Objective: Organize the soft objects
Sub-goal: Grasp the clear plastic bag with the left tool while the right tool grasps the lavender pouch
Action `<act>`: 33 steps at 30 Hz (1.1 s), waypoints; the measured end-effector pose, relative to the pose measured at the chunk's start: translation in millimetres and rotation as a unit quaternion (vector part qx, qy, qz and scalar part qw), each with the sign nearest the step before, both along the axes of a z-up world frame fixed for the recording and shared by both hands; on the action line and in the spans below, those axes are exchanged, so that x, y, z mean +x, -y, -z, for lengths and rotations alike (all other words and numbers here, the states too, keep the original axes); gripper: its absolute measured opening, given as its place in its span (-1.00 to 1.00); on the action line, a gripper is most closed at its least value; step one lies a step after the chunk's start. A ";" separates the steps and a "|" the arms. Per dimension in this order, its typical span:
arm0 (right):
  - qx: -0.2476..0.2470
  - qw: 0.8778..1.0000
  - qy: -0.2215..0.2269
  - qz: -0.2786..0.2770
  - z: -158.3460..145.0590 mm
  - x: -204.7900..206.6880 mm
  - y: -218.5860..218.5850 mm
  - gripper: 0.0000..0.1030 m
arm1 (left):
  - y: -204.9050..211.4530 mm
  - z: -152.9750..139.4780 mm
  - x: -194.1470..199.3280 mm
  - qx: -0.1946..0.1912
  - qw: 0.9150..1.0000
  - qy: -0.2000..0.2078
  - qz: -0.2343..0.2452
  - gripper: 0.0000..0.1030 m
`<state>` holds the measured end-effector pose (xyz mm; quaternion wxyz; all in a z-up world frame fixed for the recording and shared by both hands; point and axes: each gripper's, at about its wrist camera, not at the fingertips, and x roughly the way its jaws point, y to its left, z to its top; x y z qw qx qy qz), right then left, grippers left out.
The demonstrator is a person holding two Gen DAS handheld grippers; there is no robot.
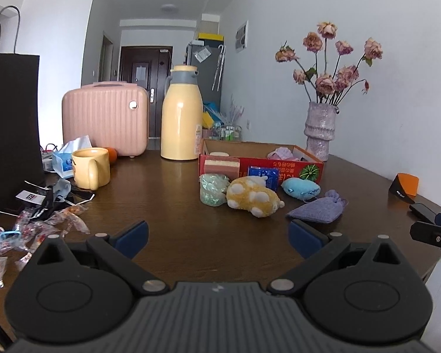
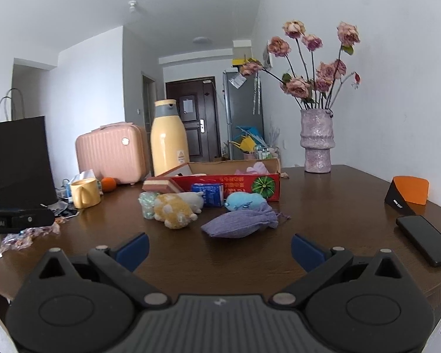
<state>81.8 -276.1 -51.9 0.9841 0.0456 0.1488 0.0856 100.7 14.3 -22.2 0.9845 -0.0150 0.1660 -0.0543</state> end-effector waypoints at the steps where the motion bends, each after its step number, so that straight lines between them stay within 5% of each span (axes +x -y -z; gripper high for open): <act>1: 0.002 1.000 -0.005 0.003 0.3 5.8 1.3 1.00 | 0.4 0.8 5.2 0.000 1.000 -0.004 0.000 1.00; 24: -0.005 0.995 -0.098 0.006 7.5 165.8 7.2 1.00 | 30.7 11.3 177.3 -0.005 0.993 -0.108 0.053 1.00; 30: -0.004 0.993 -0.121 -0.004 14.6 202.5 7.1 1.00 | 27.6 11.3 240.9 0.033 0.993 -0.114 0.029 1.00; 33: -0.008 0.991 -0.135 -0.006 20.1 216.9 5.7 1.00 | 17.5 17.1 270.4 0.013 0.990 -0.135 0.028 0.95</act>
